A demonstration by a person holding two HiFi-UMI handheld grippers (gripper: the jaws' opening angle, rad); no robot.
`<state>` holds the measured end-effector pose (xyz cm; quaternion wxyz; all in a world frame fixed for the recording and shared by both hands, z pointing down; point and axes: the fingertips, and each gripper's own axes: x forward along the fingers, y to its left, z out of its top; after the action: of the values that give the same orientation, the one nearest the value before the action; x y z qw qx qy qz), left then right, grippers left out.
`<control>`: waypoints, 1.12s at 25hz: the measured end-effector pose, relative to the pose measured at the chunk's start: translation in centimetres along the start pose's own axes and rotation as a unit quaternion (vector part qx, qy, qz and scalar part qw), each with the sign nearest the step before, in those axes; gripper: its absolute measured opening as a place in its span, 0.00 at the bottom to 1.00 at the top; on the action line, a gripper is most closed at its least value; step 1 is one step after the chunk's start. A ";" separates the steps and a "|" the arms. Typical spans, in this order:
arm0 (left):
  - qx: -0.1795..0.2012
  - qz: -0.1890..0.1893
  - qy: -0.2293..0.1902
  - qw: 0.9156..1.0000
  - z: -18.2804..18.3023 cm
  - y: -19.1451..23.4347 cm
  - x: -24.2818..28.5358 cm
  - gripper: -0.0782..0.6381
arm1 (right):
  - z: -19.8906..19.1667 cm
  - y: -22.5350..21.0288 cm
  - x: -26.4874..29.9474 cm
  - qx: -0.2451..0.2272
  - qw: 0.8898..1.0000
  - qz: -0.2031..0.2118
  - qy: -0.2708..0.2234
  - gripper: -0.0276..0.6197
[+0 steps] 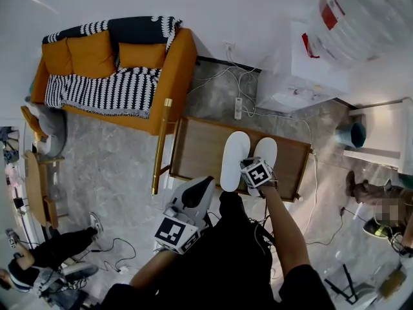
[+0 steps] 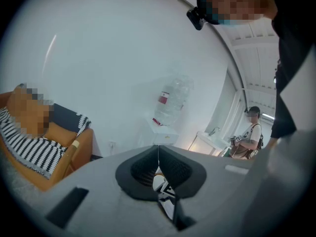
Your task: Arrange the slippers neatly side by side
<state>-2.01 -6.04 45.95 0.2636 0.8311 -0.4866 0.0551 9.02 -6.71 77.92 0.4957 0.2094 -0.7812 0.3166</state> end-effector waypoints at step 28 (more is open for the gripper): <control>0.014 -0.042 -0.011 0.999 0.7 -1.3 -1.3 0.13 | 0.8 0.7 -6.3 0.105 0.990 -0.038 -0.086 0.16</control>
<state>-1.77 -4.87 44.37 0.2489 0.8547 -0.4536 0.0418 10.71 -6.66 71.80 0.4136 0.3165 -0.7747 0.3588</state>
